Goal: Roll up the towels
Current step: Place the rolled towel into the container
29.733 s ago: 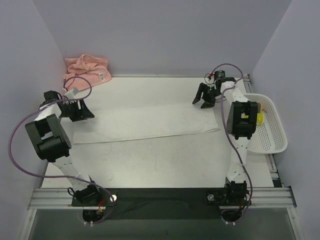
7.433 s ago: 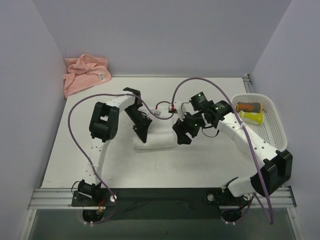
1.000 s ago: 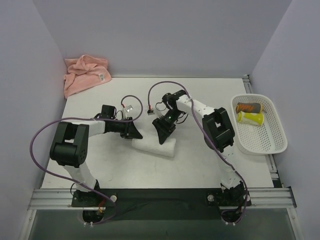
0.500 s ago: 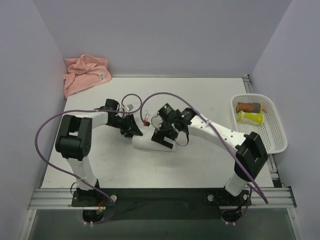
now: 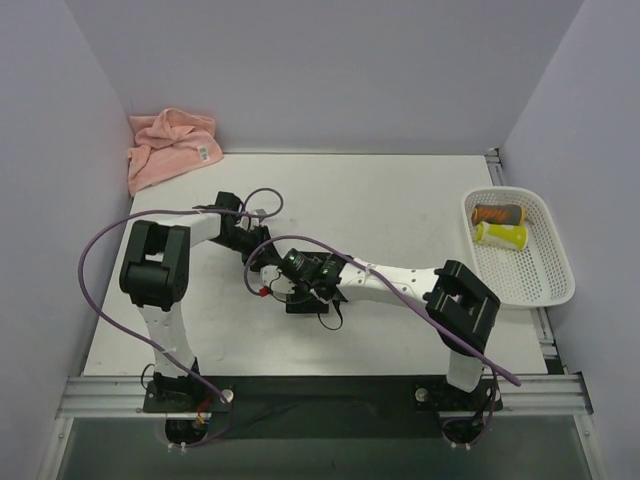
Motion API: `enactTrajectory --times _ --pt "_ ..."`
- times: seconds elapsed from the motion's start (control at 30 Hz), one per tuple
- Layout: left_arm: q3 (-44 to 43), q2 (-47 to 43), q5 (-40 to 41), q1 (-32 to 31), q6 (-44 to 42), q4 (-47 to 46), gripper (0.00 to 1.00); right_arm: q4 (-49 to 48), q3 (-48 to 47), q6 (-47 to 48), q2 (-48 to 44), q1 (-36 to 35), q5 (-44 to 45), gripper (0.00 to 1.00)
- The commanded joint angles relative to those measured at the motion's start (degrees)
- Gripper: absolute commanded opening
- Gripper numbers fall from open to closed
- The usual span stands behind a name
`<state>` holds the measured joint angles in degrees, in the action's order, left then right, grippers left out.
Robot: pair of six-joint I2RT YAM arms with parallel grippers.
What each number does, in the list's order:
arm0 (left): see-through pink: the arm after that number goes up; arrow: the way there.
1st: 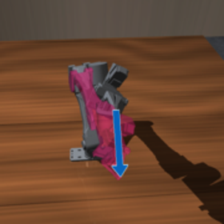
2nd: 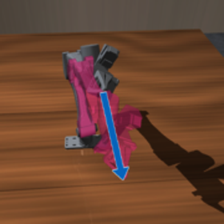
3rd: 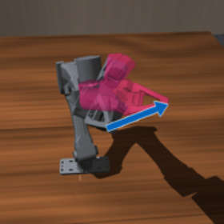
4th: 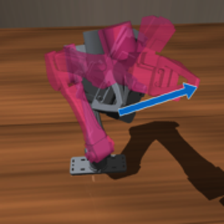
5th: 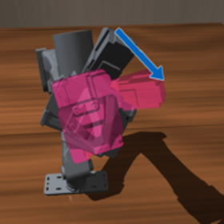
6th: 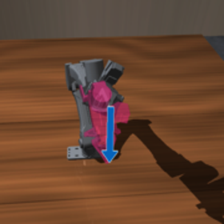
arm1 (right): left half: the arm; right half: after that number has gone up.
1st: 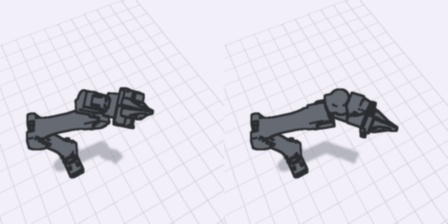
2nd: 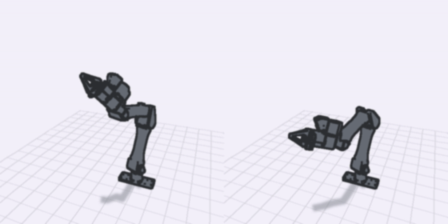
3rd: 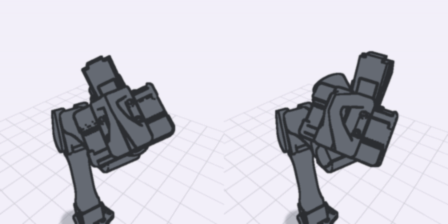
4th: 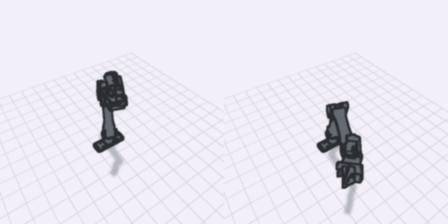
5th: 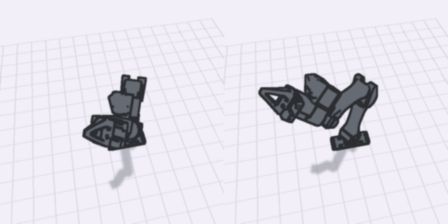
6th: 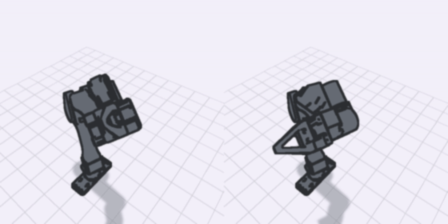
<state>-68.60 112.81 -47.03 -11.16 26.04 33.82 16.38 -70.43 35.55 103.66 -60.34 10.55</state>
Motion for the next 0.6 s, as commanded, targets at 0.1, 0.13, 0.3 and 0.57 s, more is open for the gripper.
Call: enactTrajectory --times 0.1,0.13,0.3,0.57 --pt "-2.23 6.27 10.38 0.26 0.68 5.02 0.00 -7.50 2.49 5.31 4.44 0.22 2.20 0.89" --pt "-2.50 6.63 10.29 0.26 0.59 5.37 0.00 -8.20 3.02 5.67 4.88 0.39 2.11 0.89" --pt "-3.21 8.64 8.18 0.70 0.67 5.64 0.00 -9.79 3.64 5.93 6.82 3.55 -2.63 0.86" --pt "-6.11 12.25 3.34 1.84 0.24 6.16 0.12 -7.69 2.23 6.11 9.46 10.67 -14.31 0.74"
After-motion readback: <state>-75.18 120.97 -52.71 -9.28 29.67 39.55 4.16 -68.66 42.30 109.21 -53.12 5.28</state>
